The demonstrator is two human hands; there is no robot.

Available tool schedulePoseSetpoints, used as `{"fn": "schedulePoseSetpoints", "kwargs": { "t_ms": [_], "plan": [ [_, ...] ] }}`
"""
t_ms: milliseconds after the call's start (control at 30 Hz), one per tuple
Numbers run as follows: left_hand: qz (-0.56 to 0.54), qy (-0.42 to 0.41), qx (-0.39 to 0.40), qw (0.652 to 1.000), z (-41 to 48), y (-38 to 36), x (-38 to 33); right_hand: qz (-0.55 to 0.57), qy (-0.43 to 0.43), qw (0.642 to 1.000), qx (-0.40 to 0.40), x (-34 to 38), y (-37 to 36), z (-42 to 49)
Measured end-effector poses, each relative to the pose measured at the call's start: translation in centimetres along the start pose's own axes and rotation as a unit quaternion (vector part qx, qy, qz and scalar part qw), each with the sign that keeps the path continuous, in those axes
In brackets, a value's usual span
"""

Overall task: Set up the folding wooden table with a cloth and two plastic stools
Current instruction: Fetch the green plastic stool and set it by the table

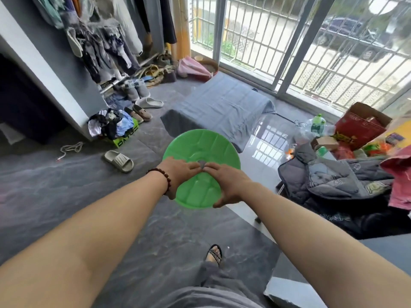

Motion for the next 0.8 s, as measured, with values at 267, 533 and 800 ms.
{"fn": "schedulePoseSetpoints", "kwargs": {
  "t_ms": [267,533,800],
  "plan": [
    [0.002,-0.002,-0.019,1.000,6.9,3.4,4.9,-0.005,-0.002,1.000,-0.009,-6.2,3.7,5.5],
    [-0.010,-0.009,0.004,1.000,10.4,1.4,12.0,0.010,0.009,1.000,0.011,-6.8,4.7,13.6],
    [0.017,-0.016,0.006,1.000,13.3,2.2,25.2,0.008,0.001,1.000,0.002,-6.1,9.4,26.6]
  ]
}}
Point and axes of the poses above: each hand's wrist, its own z-axis towards the middle knuckle, its own y-axis out of the back of the hand, x = y × z, the point moved 9 cm from there along z, towards the middle knuckle, and after that the axes turned 1 degree about -x, right-handed, at the moved point
